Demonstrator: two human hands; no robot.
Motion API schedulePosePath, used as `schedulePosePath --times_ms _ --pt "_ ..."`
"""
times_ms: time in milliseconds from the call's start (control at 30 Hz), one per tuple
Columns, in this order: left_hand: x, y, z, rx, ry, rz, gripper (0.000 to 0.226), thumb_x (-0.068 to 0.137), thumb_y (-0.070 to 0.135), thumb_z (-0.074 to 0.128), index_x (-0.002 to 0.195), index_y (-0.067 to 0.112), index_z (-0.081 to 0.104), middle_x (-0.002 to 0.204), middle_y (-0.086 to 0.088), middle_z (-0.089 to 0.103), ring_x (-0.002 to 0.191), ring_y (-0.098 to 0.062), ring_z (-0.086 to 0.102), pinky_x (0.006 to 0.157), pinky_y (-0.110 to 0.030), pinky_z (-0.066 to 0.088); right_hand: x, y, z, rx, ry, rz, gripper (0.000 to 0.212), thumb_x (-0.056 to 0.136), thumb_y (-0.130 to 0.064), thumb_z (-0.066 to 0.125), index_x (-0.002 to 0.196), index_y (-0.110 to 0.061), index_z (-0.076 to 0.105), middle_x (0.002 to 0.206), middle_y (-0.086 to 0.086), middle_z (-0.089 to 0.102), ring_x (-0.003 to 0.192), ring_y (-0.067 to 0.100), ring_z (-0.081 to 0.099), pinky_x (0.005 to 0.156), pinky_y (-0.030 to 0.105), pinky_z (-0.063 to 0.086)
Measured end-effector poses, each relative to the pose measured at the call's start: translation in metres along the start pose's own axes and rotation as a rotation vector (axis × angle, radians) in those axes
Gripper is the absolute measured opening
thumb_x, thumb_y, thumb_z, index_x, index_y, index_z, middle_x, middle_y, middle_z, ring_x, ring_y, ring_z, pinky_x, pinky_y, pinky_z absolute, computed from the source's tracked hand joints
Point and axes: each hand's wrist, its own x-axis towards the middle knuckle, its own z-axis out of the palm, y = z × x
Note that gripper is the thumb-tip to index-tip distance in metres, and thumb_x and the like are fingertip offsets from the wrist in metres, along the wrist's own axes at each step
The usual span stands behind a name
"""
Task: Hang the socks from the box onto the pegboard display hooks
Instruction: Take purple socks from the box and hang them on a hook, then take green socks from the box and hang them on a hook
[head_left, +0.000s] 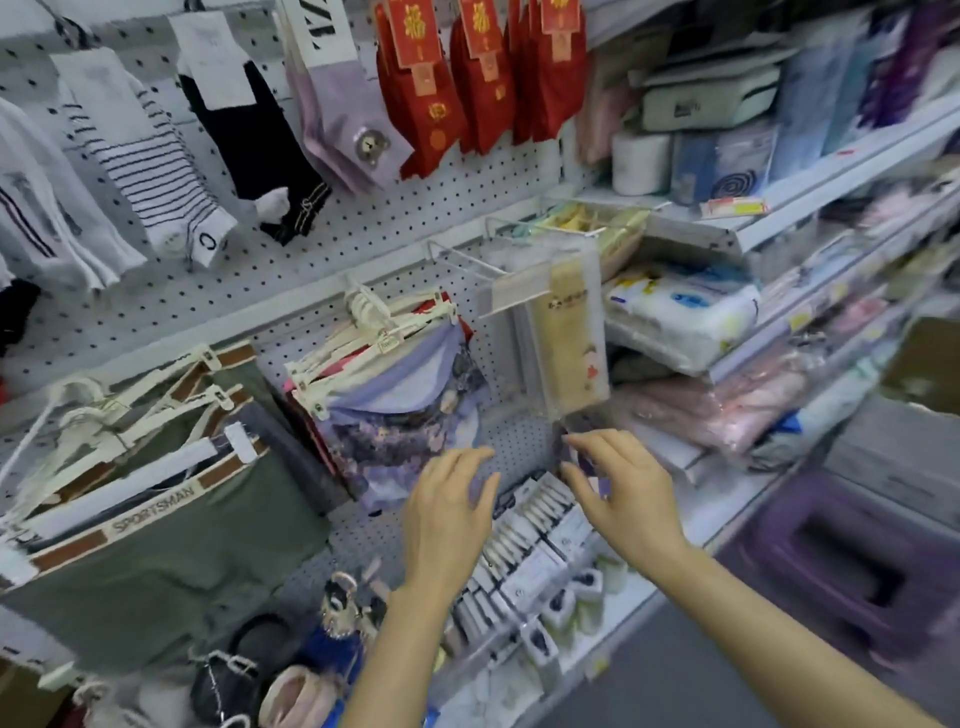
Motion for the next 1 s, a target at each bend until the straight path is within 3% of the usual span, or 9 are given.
schedulePosePath --times_ms 133,267,367,433,500,600,767,933,1000 --pt "-0.021 0.018 0.052 -0.046 -0.132 0.01 0.022 0.087 0.025 0.074 0.108 0.025 0.071 0.102 0.012 0.067 0.094 -0.009 0.061 0.074 -0.017 0.044 -0.048 0.036 -0.013 -0.105 -0.026 0.107 0.028 0.089 -0.033 0.053 0.1 -0.014 0.071 0.092 -0.004 0.067 0.086 0.012 0.057 0.073 0.022 0.045" --pt "-0.034 0.044 0.11 -0.092 -0.274 0.03 0.02 0.087 0.03 0.067 0.108 0.03 0.069 0.106 0.012 0.067 0.095 -0.014 0.064 0.074 -0.028 0.054 -0.09 0.085 -0.029 -0.209 -0.06 0.22 0.028 0.085 -0.032 0.054 0.099 -0.016 0.073 0.091 -0.004 0.068 0.085 0.015 0.059 0.07 0.023 0.044" --pt "-0.039 0.073 0.152 -0.117 -0.39 0.052 0.024 0.086 0.037 0.055 0.106 0.033 0.067 0.104 0.013 0.067 0.095 -0.014 0.062 0.075 -0.029 0.055 -0.111 0.119 -0.049 -0.261 -0.099 0.305 0.029 0.086 -0.034 0.052 0.097 -0.016 0.072 0.085 -0.004 0.065 0.079 0.018 0.06 0.067 0.025 0.046" --pt "-0.04 0.095 0.18 -0.131 -0.449 0.063 0.022 0.085 0.035 0.056 0.104 0.033 0.068 0.1 0.011 0.067 0.092 -0.016 0.063 0.072 -0.029 0.053 -0.124 0.141 -0.065 -0.29 -0.128 0.343 0.028 0.086 -0.035 0.051 0.095 -0.017 0.071 0.082 -0.004 0.064 0.076 0.019 0.06 0.064 0.027 0.049" --pt "-0.039 0.119 0.207 -0.133 -0.474 0.075 0.019 0.084 0.035 0.058 0.1 0.033 0.069 0.094 0.011 0.067 0.087 -0.015 0.064 0.068 -0.028 0.051 -0.133 0.163 -0.082 -0.294 -0.151 0.384 0.027 0.085 -0.035 0.052 0.096 -0.019 0.07 0.082 -0.006 0.063 0.075 0.02 0.062 0.062 0.03 0.052" --pt "-0.037 0.155 0.247 -0.182 -0.48 0.116 0.019 0.084 0.04 0.054 0.097 0.035 0.067 0.089 0.016 0.066 0.083 -0.011 0.063 0.065 -0.025 0.048 -0.145 0.197 -0.106 -0.323 -0.144 0.435 0.023 0.083 -0.035 0.053 0.095 -0.022 0.068 0.081 -0.009 0.061 0.075 0.015 0.06 0.063 0.024 0.047" --pt "-0.018 0.202 0.31 -0.264 -0.593 0.151 0.023 0.074 0.034 0.07 0.096 0.037 0.066 0.091 0.02 0.065 0.082 -0.007 0.065 0.065 -0.026 0.053 -0.155 0.253 -0.14 -0.39 -0.139 0.596 0.026 0.082 -0.041 0.053 0.092 -0.024 0.071 0.085 -0.012 0.064 0.077 0.01 0.062 0.063 0.02 0.048" --pt "0.021 0.243 0.374 -0.325 -0.633 0.215 0.025 0.081 0.042 0.052 0.099 0.036 0.068 0.095 0.019 0.066 0.085 -0.008 0.064 0.071 -0.025 0.055 -0.149 0.312 -0.16 -0.429 -0.122 0.736 0.018 0.076 -0.032 0.067 0.091 -0.025 0.072 0.085 -0.013 0.065 0.076 0.01 0.063 0.06 0.019 0.047" --pt "0.039 0.256 0.398 -0.345 -0.677 0.242 0.023 0.082 0.039 0.056 0.1 0.034 0.069 0.097 0.017 0.067 0.09 -0.009 0.064 0.076 -0.025 0.054 -0.143 0.335 -0.163 -0.45 -0.128 0.795 0.017 0.075 -0.027 0.074 0.091 -0.026 0.071 0.084 -0.015 0.064 0.076 0.009 0.062 0.057 0.02 0.047"
